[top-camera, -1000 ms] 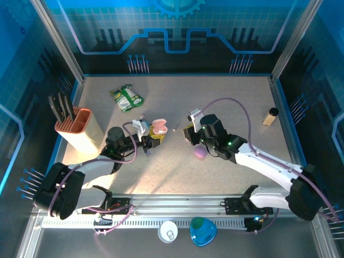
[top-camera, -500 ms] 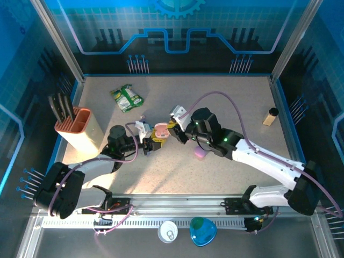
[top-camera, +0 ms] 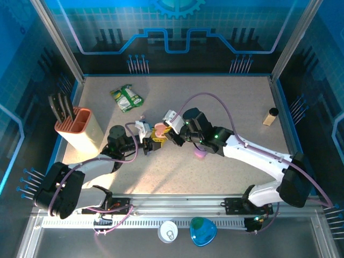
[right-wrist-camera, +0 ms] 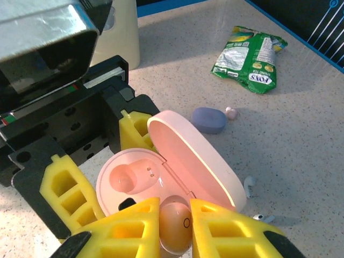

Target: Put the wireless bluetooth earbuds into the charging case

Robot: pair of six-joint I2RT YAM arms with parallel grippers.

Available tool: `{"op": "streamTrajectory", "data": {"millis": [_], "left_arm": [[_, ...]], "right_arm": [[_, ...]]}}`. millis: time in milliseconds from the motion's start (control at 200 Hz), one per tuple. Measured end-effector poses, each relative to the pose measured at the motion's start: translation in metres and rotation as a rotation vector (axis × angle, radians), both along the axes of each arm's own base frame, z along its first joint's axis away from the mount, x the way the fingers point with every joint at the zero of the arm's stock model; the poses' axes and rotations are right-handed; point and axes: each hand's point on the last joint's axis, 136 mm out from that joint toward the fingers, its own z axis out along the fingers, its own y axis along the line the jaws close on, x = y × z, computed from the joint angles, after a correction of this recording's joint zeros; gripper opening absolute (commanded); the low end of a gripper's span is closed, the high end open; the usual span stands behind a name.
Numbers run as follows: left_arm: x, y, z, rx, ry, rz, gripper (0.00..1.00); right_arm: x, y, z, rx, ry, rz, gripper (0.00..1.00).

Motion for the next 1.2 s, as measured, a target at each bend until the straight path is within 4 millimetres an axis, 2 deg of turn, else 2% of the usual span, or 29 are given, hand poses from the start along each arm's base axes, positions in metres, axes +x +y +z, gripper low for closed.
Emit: {"op": "streamTrajectory", "data": {"millis": [165,325,445,515,655,785,890,995,1070,1201], "left_arm": [[0.0,0.0,0.0,0.0,0.001,0.0,0.29],[0.0,0.0,0.001,-0.001,-0.003,0.001,0.29],[0.002,0.001,0.0,-0.003,0.004,0.012,0.29],[0.003,0.001,0.001,-0.004,0.006,0.017,0.3],[0.003,0.002,0.004,-0.01,0.004,0.023,0.31],[0.004,0.004,0.008,-0.018,-0.009,0.031,0.31],[0.008,0.008,0.012,-0.025,-0.024,0.052,0.31],[0.014,0.015,0.017,-0.041,-0.033,0.083,0.3],[0.021,0.022,0.023,-0.056,-0.046,0.118,0.3],[0.036,0.041,0.03,-0.079,-0.052,0.194,0.3]], "right_arm": [[0.001,0.002,-0.002,-0.008,0.001,0.004,0.24],[0.001,0.002,-0.003,-0.009,0.003,0.002,0.4],[0.0,0.001,0.001,-0.002,-0.003,0.006,0.59],[-0.003,-0.001,0.008,0.027,-0.009,0.008,0.62],[-0.007,-0.016,0.035,0.157,-0.031,-0.006,0.65],[0.011,-0.043,0.049,0.309,-0.009,-0.102,0.67],[0.036,-0.065,0.038,0.37,0.062,-0.221,0.67],[0.059,-0.074,0.017,0.382,0.147,-0.329,0.66],[0.074,-0.072,-0.001,0.366,0.218,-0.38,0.66],[0.1,-0.054,-0.034,0.324,0.34,-0.431,0.67]]}}
